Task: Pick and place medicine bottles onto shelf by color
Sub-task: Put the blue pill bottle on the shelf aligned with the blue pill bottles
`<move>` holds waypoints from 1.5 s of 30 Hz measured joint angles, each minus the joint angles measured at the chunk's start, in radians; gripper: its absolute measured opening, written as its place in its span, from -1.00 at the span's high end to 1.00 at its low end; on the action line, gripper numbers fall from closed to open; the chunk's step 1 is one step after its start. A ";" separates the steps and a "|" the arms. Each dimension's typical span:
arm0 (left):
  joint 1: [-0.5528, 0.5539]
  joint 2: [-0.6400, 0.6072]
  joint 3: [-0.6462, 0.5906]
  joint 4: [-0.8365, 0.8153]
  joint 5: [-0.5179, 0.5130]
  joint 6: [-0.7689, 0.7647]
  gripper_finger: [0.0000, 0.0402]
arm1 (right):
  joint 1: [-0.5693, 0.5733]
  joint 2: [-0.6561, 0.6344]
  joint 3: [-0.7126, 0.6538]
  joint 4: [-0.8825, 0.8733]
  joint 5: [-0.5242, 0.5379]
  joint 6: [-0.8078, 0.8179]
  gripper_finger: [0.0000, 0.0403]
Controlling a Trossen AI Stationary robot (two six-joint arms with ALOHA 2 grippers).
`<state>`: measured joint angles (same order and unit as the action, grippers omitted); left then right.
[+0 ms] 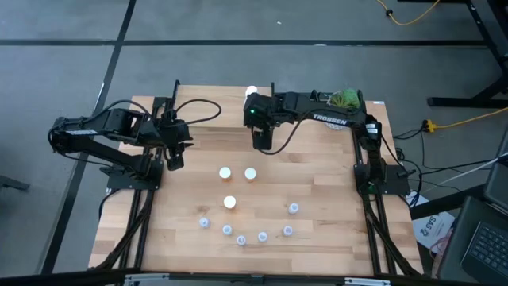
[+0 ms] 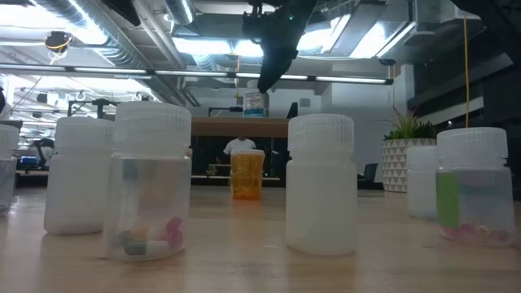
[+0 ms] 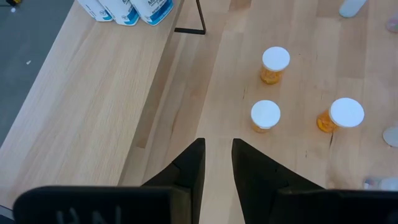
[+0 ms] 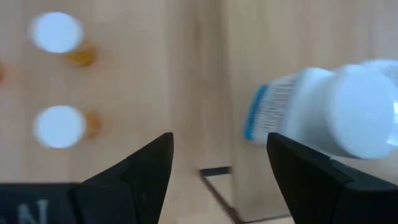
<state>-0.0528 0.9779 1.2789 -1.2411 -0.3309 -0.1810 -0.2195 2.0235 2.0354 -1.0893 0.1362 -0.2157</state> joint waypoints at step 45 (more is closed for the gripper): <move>0.000 0.000 0.000 0.000 0.000 -0.002 0.64 | -0.035 0.000 0.000 0.010 0.027 0.003 -0.30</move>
<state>-0.0528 0.9778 1.2789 -1.2407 -0.3313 -0.1829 -0.2550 2.0239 2.0354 -1.0798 0.1627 -0.2127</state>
